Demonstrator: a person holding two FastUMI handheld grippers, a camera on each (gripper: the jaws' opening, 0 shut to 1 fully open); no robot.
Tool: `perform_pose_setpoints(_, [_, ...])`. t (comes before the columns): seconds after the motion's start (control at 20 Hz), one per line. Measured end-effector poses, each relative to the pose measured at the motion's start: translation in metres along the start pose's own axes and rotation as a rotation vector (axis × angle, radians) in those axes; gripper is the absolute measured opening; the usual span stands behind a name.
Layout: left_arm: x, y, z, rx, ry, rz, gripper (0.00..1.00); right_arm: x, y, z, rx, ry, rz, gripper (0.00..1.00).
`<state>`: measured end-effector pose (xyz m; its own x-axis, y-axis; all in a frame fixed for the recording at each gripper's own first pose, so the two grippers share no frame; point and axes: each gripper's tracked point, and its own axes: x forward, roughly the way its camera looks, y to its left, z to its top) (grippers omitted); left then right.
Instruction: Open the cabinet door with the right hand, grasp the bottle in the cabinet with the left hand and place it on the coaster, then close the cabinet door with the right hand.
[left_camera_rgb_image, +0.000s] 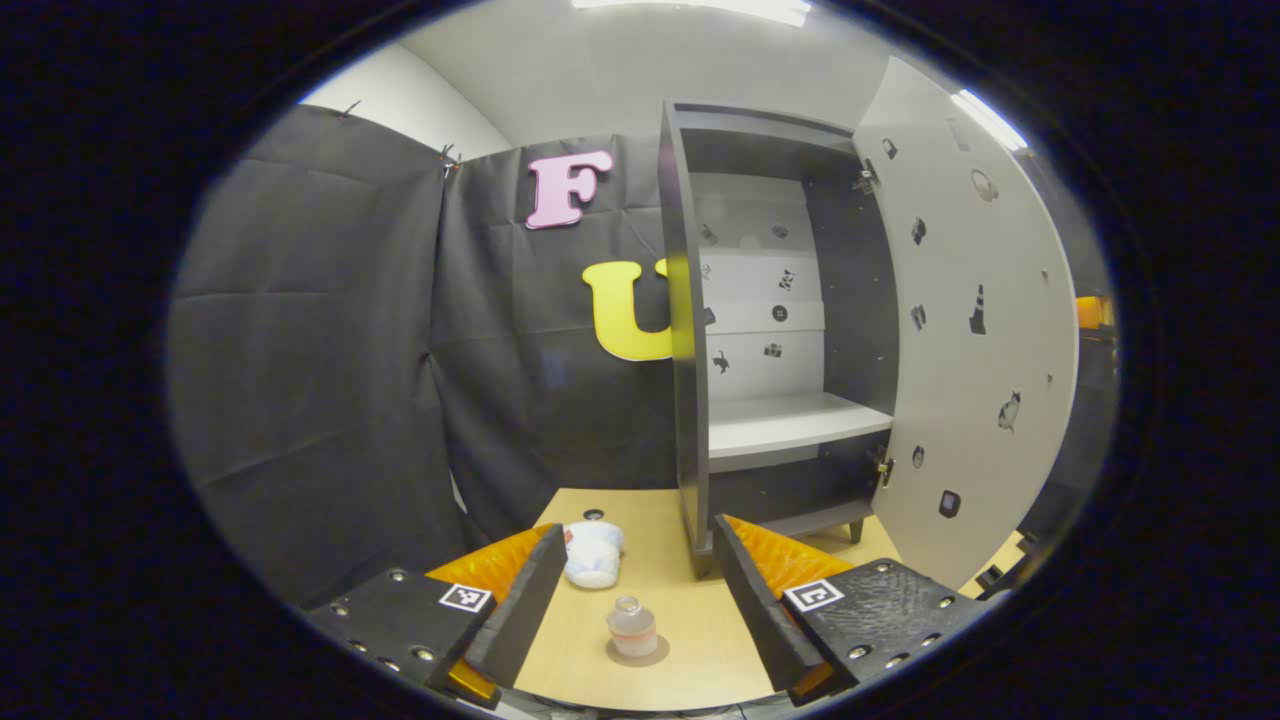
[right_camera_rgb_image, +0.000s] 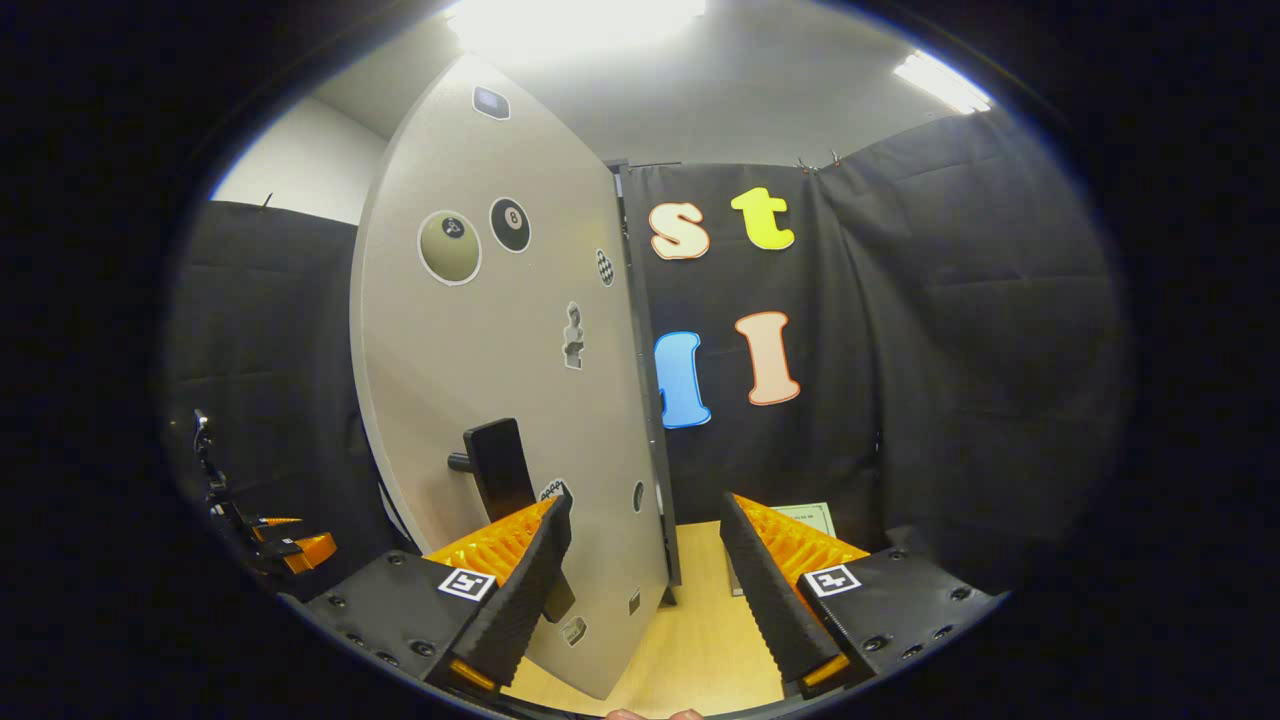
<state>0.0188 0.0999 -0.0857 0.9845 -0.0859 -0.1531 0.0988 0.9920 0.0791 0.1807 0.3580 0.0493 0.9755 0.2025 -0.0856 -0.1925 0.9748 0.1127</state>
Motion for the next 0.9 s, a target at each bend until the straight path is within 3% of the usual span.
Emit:
perform_pose_setpoints(0.3, [0.008, 0.021, 0.005, -0.05, -0.013, -0.038, 0.9, 0.02, 0.052, -0.003, 0.047, 0.015, 0.068, 0.96])
perform_pose_setpoints(0.45, [0.014, 0.033, 0.01, -0.023, -0.028, -0.031, 0.9, 0.035, 0.08, -0.001, 0.042, 0.009, 0.1, 0.96])
perform_pose_setpoints(0.6, [0.03, 0.045, 0.015, 0.009, -0.039, -0.045, 0.9, 0.056, 0.117, -0.005, 0.136, 0.028, 0.152, 0.96])
perform_pose_setpoints(0.75, [0.04, 0.047, 0.012, -0.044, -0.033, -0.095, 0.89, 0.08, 0.158, 0.001, 0.24, 0.035, 0.242, 0.96])
perform_pose_setpoints(0.9, [0.047, 0.06, 0.008, -0.087, -0.021, -0.106, 0.89, 0.095, 0.18, -0.003, 0.204, 0.046, 0.265, 0.96])
